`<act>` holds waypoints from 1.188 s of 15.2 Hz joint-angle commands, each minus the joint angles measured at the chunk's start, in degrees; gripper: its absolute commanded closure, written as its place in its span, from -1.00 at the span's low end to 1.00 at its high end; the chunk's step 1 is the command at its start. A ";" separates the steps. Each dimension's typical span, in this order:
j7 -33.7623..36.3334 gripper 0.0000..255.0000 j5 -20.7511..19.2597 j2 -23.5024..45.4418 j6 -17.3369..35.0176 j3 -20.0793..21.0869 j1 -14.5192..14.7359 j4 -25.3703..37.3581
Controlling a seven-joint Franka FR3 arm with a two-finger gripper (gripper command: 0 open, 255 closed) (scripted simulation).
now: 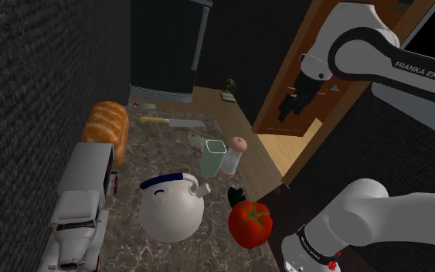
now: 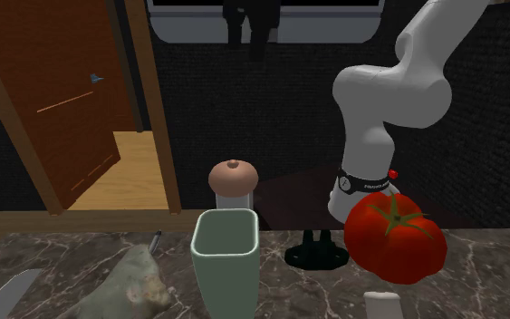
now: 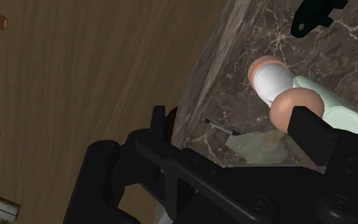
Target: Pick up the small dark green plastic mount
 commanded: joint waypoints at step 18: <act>9.71 -1.00 12.42 0.77 23.42 10.20 10.29 -24.80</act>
